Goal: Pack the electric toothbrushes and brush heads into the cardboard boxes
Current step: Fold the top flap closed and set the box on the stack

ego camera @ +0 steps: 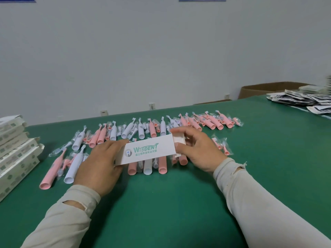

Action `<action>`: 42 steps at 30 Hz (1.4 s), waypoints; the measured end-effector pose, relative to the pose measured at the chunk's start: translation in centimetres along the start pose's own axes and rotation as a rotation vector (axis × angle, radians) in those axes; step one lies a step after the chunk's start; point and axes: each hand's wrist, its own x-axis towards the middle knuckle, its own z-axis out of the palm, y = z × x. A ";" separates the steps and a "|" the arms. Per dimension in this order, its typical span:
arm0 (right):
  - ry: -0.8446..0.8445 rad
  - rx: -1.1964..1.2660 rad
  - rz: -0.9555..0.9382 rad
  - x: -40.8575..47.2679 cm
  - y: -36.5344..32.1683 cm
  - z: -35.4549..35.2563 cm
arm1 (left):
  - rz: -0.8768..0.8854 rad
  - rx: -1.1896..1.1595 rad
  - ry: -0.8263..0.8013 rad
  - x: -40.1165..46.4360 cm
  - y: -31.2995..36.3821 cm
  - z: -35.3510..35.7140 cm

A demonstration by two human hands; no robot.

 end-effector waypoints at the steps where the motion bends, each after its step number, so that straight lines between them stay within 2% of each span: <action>1: -0.035 -0.021 0.004 -0.1 0.2 0.0 | -0.006 -0.014 0.002 -0.1 -0.3 0.2; 5: -0.085 -0.083 0.007 -0.3 0.6 0.2 | -0.016 -0.036 -0.014 -0.4 -0.8 0.6; 8: -0.043 -0.018 0.030 -0.3 0.3 -0.1 | -0.053 -0.030 0.012 -0.6 -1.2 0.5; 9: 0.032 0.019 0.037 -0.2 0.3 -1.0 | -0.072 -0.020 0.013 -0.6 -1.3 0.5; 11: 0.319 -0.013 0.059 0.0 0.3 -3.9 | -0.104 -0.004 0.016 -0.7 -1.5 0.5; 13: 0.657 -0.267 0.152 -0.3 0.9 -7.3 | -0.118 -0.002 0.039 -0.7 -1.2 0.6; 15: 0.812 -0.538 0.326 -0.7 2.3 -9.7 | -0.125 0.009 0.060 -0.7 -0.8 0.7; 17: 0.760 -0.702 0.443 -0.2 3.3 -10.0 | -0.131 0.015 0.071 -0.7 -0.2 0.8; 22: 0.448 -1.184 0.638 1.6 3.8 -7.7 | -0.080 0.031 0.098 -1.4 0.7 0.9; 24: 0.394 -1.238 0.756 1.7 4.0 -7.9 | -0.076 0.045 0.091 -1.4 0.6 0.9; 26: 0.398 -1.219 0.789 1.4 4.1 -8.5 | -0.071 0.045 0.086 -1.3 0.4 0.9; 29: 0.440 -1.123 0.733 0.7 3.4 -9.0 | -0.058 0.056 0.079 -1.3 0.2 1.0; 31: 0.469 -0.922 0.601 0.3 2.4 -8.7 | -0.051 0.056 0.081 -1.2 0.2 1.0; 32: 0.469 -0.748 0.493 0.0 1.6 -8.0 | -0.053 0.055 0.083 -1.2 0.2 1.0; 34: 0.397 -0.246 0.310 -0.7 -0.5 -5.7 | -0.061 0.053 0.084 -1.2 0.2 1.0; 36: 0.206 0.247 0.231 -1.3 -2.1 -2.9 | -0.067 0.049 0.086 -1.3 0.2 1.0; 37: 0.119 0.395 0.223 -1.6 -2.7 -1.7 | -0.068 0.049 0.084 -1.3 0.3 1.0; 39: 0.032 0.508 0.224 -2.0 -3.3 0.1 | -0.069 0.053 0.079 -1.4 0.3 0.9; 42: 0.018 0.608 0.217 -2.1 -3.1 1.2 | -0.072 0.054 0.076 -1.3 0.4 1.0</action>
